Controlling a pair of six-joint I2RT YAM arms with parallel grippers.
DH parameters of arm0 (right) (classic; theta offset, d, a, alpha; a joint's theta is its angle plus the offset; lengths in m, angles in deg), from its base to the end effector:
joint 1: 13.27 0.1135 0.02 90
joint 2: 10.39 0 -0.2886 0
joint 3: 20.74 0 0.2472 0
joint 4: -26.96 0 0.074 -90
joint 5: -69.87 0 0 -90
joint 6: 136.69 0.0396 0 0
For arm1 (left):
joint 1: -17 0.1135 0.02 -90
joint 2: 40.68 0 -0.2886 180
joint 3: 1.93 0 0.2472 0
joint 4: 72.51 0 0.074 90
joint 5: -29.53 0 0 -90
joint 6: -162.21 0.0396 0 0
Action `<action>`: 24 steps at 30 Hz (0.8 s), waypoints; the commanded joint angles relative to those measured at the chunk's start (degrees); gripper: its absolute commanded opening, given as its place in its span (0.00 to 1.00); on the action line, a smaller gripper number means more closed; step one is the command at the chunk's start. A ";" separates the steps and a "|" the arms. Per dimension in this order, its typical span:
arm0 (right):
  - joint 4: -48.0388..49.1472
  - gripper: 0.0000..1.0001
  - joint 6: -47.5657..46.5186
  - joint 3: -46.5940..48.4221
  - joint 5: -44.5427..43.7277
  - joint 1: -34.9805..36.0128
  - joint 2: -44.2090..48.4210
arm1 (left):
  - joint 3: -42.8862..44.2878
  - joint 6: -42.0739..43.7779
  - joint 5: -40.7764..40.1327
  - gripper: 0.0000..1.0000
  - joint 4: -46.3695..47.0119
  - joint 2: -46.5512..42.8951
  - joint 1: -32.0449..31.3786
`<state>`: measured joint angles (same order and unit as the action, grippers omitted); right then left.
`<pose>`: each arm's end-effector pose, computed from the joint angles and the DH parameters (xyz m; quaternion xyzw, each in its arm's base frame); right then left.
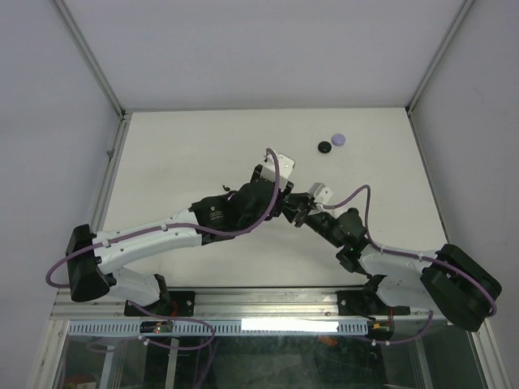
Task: Insert the wireless bluetooth earbuds into the charging case
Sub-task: Place the earbud in the charging case, then close the charging case.
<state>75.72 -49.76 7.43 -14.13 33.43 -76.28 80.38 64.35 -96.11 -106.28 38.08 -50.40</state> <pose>0.1403 0.1549 0.2474 -0.3038 0.5590 0.3173 0.7032 0.1374 -0.2701 0.3584 0.2774 0.7922 -0.0795 0.5377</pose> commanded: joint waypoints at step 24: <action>0.89 0.00 3.76 3.27 13.34 -2.10 4.00 | -5.66 -12.85 57.44 0.83 4.34 -12.05 26.19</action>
<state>73.47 -48.12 7.87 -3.92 31.94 -74.07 76.45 54.41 -48.70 -105.53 24.97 -27.12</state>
